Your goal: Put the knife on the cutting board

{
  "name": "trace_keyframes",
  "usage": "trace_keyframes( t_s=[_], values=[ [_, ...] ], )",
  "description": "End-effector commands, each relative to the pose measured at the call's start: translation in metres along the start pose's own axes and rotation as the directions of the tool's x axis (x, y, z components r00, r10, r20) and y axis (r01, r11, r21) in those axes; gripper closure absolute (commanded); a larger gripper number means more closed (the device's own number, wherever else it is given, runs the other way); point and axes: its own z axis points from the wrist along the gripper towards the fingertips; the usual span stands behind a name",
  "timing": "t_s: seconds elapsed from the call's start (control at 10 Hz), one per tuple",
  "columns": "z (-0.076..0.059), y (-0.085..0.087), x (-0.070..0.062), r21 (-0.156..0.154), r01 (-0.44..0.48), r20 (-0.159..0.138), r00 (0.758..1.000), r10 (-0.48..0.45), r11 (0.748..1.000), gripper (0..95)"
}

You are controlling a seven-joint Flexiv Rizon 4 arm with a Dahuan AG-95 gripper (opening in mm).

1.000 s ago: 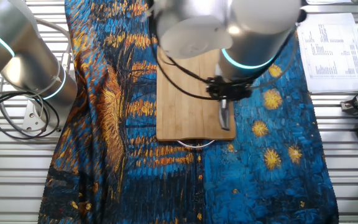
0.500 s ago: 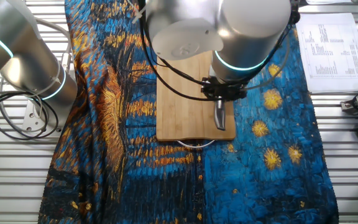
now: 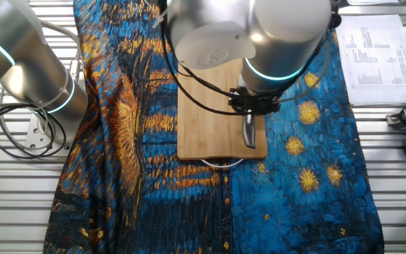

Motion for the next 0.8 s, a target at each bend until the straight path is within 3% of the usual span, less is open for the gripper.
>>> trace_keyframes(
  t_s=[0.1, 0.6, 0.8],
  values=[
    [0.003, 0.009, 0.004, -0.015, 0.038, 0.017, 0.999, -0.038, 0.999, 95.0],
    [0.006, 0.043, 0.006, -0.038, 0.069, 0.019, 0.998, -0.068, 0.997, 95.0],
    [0.009, 0.049, 0.005, -0.037, 0.079, 0.031, 0.997, -0.077, 0.996, 95.0]
  ],
)
